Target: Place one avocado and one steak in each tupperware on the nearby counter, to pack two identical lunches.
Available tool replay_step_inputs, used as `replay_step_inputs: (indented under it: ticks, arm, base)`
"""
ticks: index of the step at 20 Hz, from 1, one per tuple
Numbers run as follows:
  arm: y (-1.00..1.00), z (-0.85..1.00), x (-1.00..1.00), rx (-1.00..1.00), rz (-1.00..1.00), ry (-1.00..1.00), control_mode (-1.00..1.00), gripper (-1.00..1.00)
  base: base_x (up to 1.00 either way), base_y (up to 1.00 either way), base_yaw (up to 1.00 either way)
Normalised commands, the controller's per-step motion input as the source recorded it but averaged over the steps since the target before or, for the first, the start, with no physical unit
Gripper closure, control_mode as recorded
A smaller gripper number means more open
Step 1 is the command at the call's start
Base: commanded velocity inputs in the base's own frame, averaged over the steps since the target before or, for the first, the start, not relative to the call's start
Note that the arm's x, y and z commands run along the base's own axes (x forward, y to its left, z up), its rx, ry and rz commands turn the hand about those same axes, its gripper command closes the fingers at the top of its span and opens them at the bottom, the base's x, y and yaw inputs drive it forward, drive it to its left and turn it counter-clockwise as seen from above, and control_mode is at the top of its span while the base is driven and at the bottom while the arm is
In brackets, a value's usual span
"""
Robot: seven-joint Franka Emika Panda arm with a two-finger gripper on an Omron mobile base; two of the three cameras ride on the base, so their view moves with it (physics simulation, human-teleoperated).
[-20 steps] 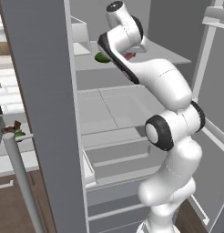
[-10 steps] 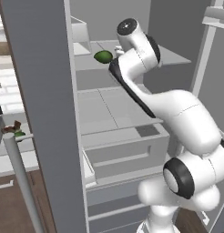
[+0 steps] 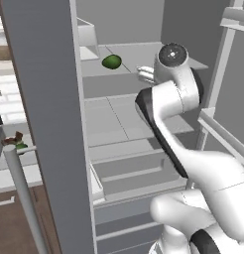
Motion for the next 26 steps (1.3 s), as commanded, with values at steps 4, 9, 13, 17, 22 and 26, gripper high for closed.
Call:
replay_step_inputs:
  ticks: [4, 9, 13, 17, 22, 26]
  arm:
    - [-0.05, -0.19, -0.81, 0.04, 0.46, -0.05, -1.00, 1.00]
    - [-0.07, -0.05, -0.68, 0.02, 0.44, 0.00, -1.00, 1.00]
    - [0.00, 0.00, -0.40, 0.00, 0.29, 0.00, -1.00, 1.00]
    - [0.04, 0.00, -0.50, 0.00, 0.15, 0.00, -1.00, 1.00]
    - [0.00, 0.00, 0.00, 0.00, 0.00, 0.00, 1.00, 1.00]
    - [0.00, 0.00, 0.00, 0.00, 0.00, 0.00, 1.00, 1.00]
  base:
    - [0.00, 0.00, 0.00]
    - [0.00, 0.00, 0.00]
    - [0.00, 0.00, 0.00]
    - [0.00, 0.00, 0.00]
    - [-0.92, 0.41, 0.02]
    - [-1.00, 0.49, 0.00]
